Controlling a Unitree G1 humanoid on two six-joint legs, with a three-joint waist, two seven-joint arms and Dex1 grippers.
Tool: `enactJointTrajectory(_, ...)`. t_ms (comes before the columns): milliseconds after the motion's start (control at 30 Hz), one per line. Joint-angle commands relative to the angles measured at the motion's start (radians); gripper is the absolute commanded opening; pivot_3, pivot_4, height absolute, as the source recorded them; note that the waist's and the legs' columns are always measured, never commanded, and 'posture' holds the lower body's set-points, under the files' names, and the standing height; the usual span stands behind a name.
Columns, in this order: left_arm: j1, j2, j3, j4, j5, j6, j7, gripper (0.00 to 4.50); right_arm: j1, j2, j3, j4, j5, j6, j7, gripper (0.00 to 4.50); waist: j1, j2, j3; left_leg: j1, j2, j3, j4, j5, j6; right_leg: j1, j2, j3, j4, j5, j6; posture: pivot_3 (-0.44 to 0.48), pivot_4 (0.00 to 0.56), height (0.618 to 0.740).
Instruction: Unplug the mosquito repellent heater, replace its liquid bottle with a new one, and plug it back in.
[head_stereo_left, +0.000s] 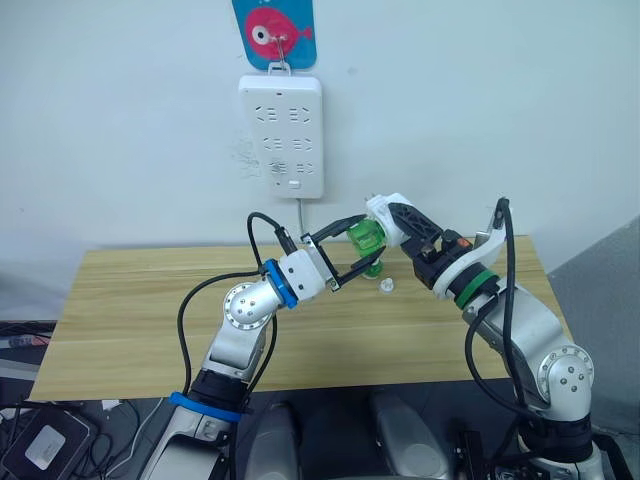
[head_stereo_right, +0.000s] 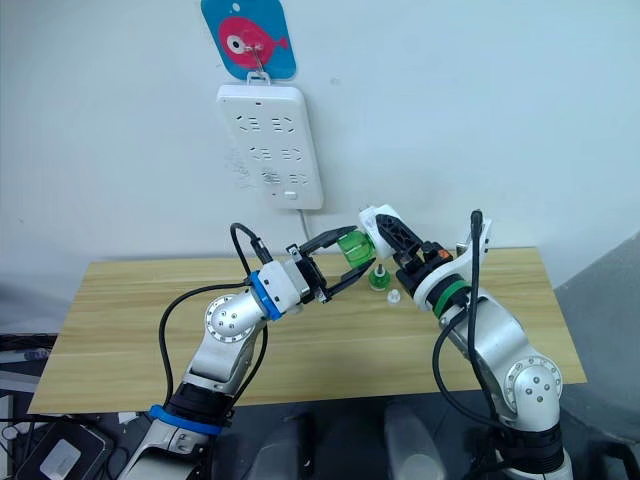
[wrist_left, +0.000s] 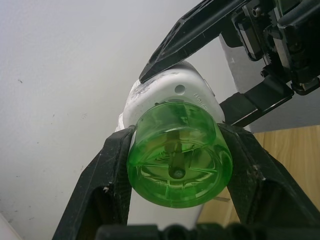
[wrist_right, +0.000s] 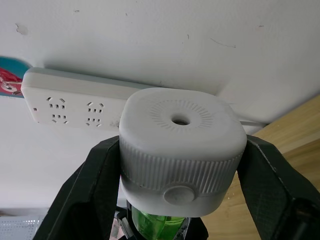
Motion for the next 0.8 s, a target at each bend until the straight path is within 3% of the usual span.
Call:
enactJointTrajectory(33,0.004,-0.002,-0.033,-0.025,0.006,-0.048,-0.005,2.27,0.0,-0.002,0.008,-0.025,-0.003,0.002,0.011,2.99,0.0,0.0,0.0,0.0,0.0,0.0,0.0,0.0,0.0,0.0,0.0,0.0,0.0,0.0,0.0,-0.209,0.228,0.729)
enactJointTrajectory(133,0.015,0.002,-0.031,-0.023,-0.017,-0.037,-0.013,2.27,0.004,-0.001,0.005,-0.027,-0.001,-0.001,0.014,2.99,0.0,0.0,0.0,0.0,0.0,0.0,0.0,0.0,0.0,0.0,0.0,0.0,0.0,0.0,0.0,-0.209,0.226,0.729)
enactJointTrajectory(300,0.028,0.012,-0.011,-0.042,-0.034,0.024,0.003,3.87,0.007,-0.004,0.0,-0.033,-0.009,-0.006,0.019,2.99,0.0,0.0,0.0,0.0,0.0,0.0,0.0,0.0,0.0,0.0,0.0,0.0,0.0,0.0,0.0,-0.211,0.226,0.729)
enactJointTrajectory(367,0.068,0.056,0.004,-0.084,-0.068,0.101,-0.022,4.47,0.012,-0.017,-0.006,-0.038,-0.022,-0.001,0.025,2.99,-0.002,0.0,0.0,0.0,0.0,0.0,0.0,0.0,0.0,0.0,0.0,0.0,0.0,0.0,0.0,-0.211,0.228,0.729)
enactJointTrajectory(467,0.122,0.107,0.032,-0.151,-0.137,0.229,-0.04,4.5,0.015,-0.046,-0.009,-0.045,-0.046,0.013,0.039,2.99,-0.005,0.001,-0.001,0.0,0.001,0.0,-0.001,0.0,0.0,0.0,0.0,0.0,0.0,0.0,0.0,-0.21,0.23,0.729)
enactJointTrajectory(600,0.194,0.197,0.134,-0.266,-0.325,0.482,-0.063,4.5,-0.008,-0.155,-0.018,-0.058,-0.176,0.066,0.123,2.99,-0.003,0.001,-0.001,0.0,0.001,0.0,0.0,0.0,0.0,-0.001,0.0,0.0,0.001,0.0,0.0,-0.205,0.235,0.729)
enactJointTrajectory(800,0.138,0.353,0.308,-0.291,-0.522,0.768,-0.083,4.5,-0.056,-0.338,0.005,-0.117,-0.434,0.149,0.314,2.99,0.003,0.001,-0.001,0.0,0.001,0.0,0.0,0.0,0.0,-0.001,0.0,-0.001,0.002,0.0,0.0,-0.191,0.236,0.729)
